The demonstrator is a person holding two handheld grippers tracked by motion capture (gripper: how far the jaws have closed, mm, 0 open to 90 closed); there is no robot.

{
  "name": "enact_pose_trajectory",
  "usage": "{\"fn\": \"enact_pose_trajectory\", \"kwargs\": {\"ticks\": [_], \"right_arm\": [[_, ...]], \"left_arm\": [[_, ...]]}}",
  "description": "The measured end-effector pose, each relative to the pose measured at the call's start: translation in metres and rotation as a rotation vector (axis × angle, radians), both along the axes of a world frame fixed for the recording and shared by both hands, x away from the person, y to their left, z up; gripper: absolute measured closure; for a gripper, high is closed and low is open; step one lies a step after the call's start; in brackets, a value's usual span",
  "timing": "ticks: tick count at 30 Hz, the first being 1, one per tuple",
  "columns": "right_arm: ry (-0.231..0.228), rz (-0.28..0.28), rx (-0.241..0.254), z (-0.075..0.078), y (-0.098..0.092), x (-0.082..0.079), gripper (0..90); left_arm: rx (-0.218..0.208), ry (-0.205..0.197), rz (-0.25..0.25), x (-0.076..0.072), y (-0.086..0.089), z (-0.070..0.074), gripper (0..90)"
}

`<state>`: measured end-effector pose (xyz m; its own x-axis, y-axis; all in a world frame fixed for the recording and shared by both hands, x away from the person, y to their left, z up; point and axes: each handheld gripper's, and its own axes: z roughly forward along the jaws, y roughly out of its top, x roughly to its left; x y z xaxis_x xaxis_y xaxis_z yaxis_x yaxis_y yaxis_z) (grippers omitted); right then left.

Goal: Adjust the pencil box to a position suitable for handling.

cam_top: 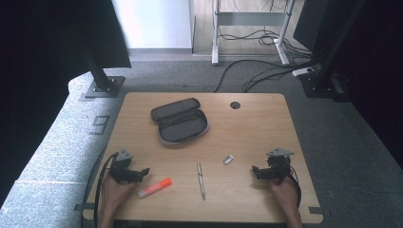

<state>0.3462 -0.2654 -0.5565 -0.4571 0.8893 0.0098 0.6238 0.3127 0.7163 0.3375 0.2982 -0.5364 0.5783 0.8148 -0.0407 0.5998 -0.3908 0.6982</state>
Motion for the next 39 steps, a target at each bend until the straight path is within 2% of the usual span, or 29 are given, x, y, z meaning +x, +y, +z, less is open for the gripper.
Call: {"fn": "enact_pose_trajectory", "kwargs": {"ticks": [7, 8, 13, 17, 22, 23, 26, 39], "right_arm": [[0.0, 0.0, 0.0, 0.0, 0.0, 0.0, 0.0], [0.0, 0.0, 0.0, 0.0, 0.0, 0.0, 0.0], [0.0, 0.0, 0.0, 0.0, 0.0, 0.0, 0.0], [0.0, 0.0, 0.0, 0.0, 0.0, 0.0, 0.0], [0.0, 0.0, 0.0, 0.0, 0.0, 0.0, 0.0], [0.0, 0.0, 0.0, 0.0, 0.0, 0.0, 0.0], [0.0, 0.0, 0.0, 0.0, 0.0, 0.0, 0.0], [0.0, 0.0, 0.0, 0.0, 0.0, 0.0, 0.0]], "left_arm": [[-0.016, 0.003, -0.037, 0.003, -0.005, 0.011, 2.1], [0.0, 0.003, -0.051, 0.005, -0.008, 0.016, 2.2], [0.007, -0.005, -0.071, 0.01, -0.017, 0.025, 3.3], [0.019, -0.022, -0.11, 0.017, -0.028, 0.038, 5.4], [-0.008, -0.01, -0.176, 0.032, -0.044, 0.05, 10.7], [-0.008, -0.01, -0.176, 0.032, -0.044, 0.05, 11.4], [0.023, -0.017, -0.185, 0.043, -0.056, 0.057, 13.7], [0.022, 0.014, -0.282, 0.079, -0.09, 0.069, 20.9]]}}
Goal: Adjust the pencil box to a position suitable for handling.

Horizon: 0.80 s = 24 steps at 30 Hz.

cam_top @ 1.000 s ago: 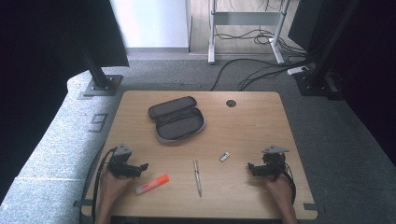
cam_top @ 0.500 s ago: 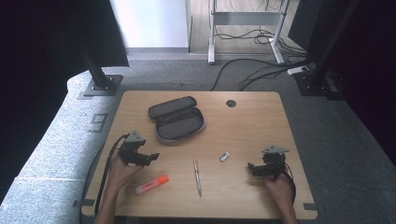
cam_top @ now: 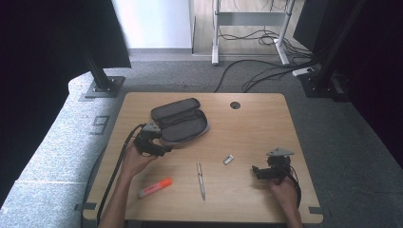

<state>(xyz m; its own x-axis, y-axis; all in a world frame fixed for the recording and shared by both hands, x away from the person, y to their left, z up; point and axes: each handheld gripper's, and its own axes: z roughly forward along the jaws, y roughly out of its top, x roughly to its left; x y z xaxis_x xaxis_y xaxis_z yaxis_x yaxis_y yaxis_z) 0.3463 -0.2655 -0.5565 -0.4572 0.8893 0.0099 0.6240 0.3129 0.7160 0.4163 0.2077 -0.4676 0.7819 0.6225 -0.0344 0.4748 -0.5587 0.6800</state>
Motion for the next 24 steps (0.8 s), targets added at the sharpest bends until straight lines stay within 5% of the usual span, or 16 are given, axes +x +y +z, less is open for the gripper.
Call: {"fn": "enact_pose_trajectory", "kwargs": {"ticks": [13, 21, 24], "right_arm": [[0.0, 0.0, 0.0, 0.0, 0.0, 0.0, 0.0], [0.0, 0.0, 0.0, 0.0, 0.0, 0.0, 0.0], [0.0, 0.0, 0.0, 0.0, 0.0, 0.0, 0.0]], "left_arm": [[0.025, 0.032, -0.073, 0.033, -0.038, -0.013, 31.9], [0.081, 0.057, -0.072, 0.04, -0.043, -0.033, 46.1], [0.099, 0.058, -0.072, 0.041, -0.045, -0.037, 62.1]]}}
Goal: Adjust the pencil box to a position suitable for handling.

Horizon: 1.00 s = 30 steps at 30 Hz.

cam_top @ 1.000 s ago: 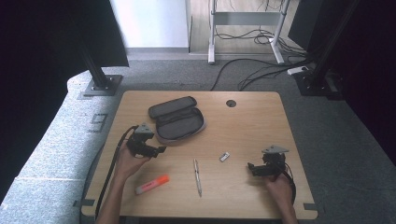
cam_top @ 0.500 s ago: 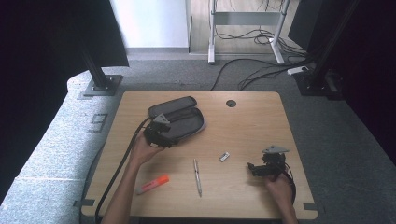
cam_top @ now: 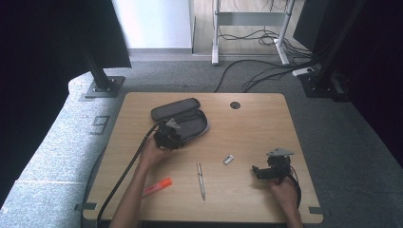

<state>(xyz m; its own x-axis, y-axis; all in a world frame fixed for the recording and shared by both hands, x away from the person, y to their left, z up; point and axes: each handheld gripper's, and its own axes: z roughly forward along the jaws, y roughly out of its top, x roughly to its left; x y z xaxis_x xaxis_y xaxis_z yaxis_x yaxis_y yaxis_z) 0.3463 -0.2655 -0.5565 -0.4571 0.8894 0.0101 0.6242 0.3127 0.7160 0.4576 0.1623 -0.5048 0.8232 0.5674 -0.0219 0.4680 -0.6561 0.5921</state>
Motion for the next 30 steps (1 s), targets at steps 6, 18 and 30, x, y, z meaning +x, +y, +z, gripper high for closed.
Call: {"fn": "enact_pose_trajectory", "kwargs": {"ticks": [6, 18, 30], "right_arm": [[0.0, 0.0, 0.0, 0.0, 0.0, 0.0, 0.0], [0.0, 0.0, 0.0, 0.0, 0.0, 0.0, 0.0], [0.0, 0.0, 0.0, 0.0, 0.0, 0.0, 0.0]], "left_arm": [[0.024, 0.011, -0.013, 0.0, -0.002, -0.006, 81.6], [-0.007, 0.036, -0.048, -0.019, -0.001, -0.005, 86.2], [-0.026, 0.042, -0.089, -0.056, -0.003, -0.006, 86.1]]}}
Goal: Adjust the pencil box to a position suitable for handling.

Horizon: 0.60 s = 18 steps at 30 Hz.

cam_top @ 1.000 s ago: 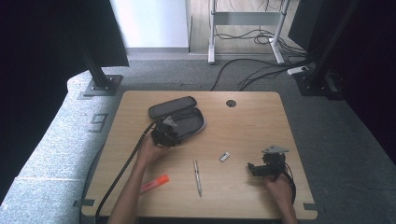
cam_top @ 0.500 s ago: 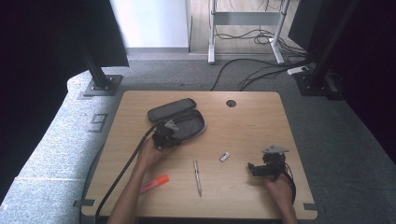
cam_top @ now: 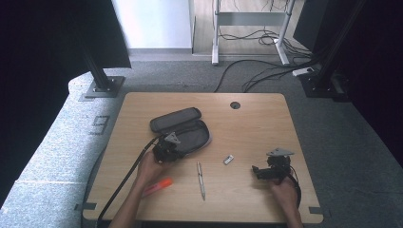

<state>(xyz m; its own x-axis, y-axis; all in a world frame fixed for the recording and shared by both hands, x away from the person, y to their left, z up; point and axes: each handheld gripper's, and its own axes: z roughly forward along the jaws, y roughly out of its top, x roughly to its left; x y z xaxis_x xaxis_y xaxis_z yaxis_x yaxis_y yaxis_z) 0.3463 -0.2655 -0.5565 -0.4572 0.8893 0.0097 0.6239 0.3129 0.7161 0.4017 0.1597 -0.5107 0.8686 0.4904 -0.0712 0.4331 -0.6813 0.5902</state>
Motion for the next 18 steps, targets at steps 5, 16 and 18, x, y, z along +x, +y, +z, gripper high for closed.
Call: {"fn": "enact_pose_trajectory", "kwargs": {"ticks": [5, 16, 18], "right_arm": [[0.0, 0.0, 0.0, 0.0, 0.0, 0.0, 0.0], [0.0, 0.0, 0.0, 0.0, 0.0, 0.0, 0.0], [0.0, 0.0, 0.0, 0.0, 0.0, 0.0, 0.0]], "left_arm": [[-0.007, 0.006, -0.031, -0.014, -0.006, 0.003, 86.1], [-0.002, 0.017, -0.065, -0.03, -0.017, -0.002, 83.9], [-0.026, 0.01, -0.048, -0.03, -0.015, -0.001, 70.8]]}}
